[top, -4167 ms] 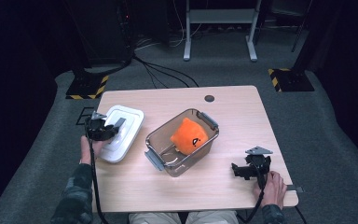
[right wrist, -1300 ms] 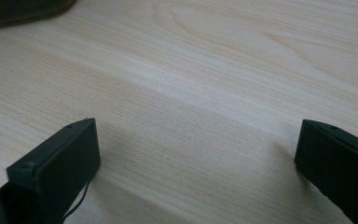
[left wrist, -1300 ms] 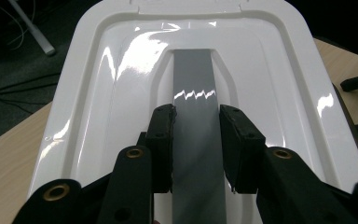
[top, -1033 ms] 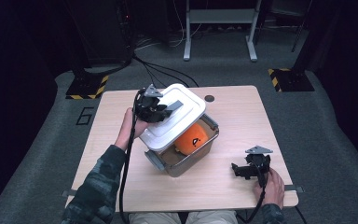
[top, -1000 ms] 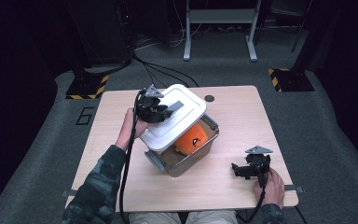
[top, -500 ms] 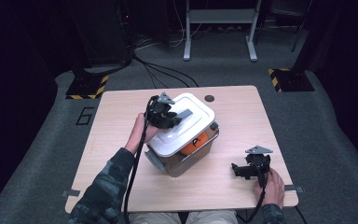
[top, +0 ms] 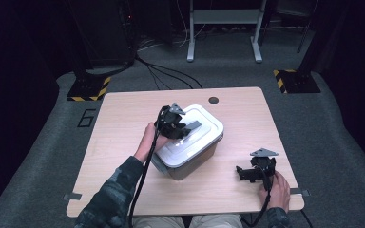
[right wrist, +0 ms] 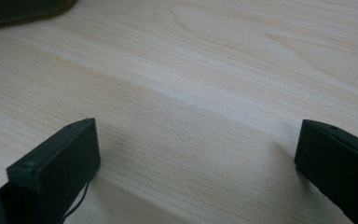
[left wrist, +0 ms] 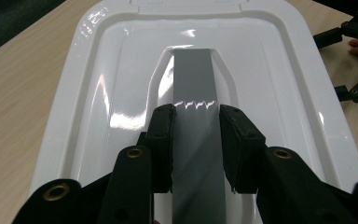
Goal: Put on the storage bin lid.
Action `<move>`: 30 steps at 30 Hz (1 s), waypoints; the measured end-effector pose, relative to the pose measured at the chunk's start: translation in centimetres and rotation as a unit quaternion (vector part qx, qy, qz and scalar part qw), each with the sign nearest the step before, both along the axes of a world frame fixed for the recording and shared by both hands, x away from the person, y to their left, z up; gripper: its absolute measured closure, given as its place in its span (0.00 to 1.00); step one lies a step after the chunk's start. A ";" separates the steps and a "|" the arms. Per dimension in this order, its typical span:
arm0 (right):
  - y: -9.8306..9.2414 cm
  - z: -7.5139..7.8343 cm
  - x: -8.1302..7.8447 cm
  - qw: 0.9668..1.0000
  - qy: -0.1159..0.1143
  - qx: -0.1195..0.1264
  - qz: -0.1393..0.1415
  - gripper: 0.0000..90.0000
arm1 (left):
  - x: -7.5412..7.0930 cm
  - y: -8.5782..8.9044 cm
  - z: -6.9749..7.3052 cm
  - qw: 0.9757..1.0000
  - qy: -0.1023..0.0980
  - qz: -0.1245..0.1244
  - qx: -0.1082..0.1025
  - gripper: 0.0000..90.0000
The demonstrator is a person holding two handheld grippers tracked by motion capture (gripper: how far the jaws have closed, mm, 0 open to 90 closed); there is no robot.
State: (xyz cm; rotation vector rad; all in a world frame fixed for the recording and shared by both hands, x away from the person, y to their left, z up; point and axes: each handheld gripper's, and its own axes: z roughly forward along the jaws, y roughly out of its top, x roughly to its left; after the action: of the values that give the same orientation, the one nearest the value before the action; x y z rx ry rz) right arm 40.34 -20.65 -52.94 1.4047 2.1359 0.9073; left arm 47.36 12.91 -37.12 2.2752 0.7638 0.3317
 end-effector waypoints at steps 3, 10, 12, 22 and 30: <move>0.0 0.0 0.0 1.000 0.000 0.000 0.000 0.00 | -0.1 -0.1 -0.3 1.000 0.000 -0.002 0.004 0.74; 0.0 0.0 0.0 1.000 0.001 -0.001 0.002 0.00 | -0.5 -0.1 -0.7 1.000 -0.001 -0.002 0.003 0.74; 0.0 0.0 0.0 1.000 0.001 -0.001 0.002 0.00 | -0.6 -0.1 -0.8 1.000 -0.006 -0.002 0.005 0.74; 0.0 0.0 0.0 1.000 0.001 -0.001 0.003 0.00 | -1.4 -0.3 -1.3 1.000 -0.023 0.001 0.014 0.73; 0.0 0.0 0.0 1.000 0.001 -0.002 0.003 0.00 | -1.6 -0.4 -1.3 0.999 -0.034 0.006 0.017 0.71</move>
State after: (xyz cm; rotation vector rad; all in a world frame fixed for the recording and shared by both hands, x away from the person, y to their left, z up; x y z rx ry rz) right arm 40.34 -20.68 -52.94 1.3990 2.1419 0.9051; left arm 45.75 12.50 -38.45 2.2794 0.7420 0.4282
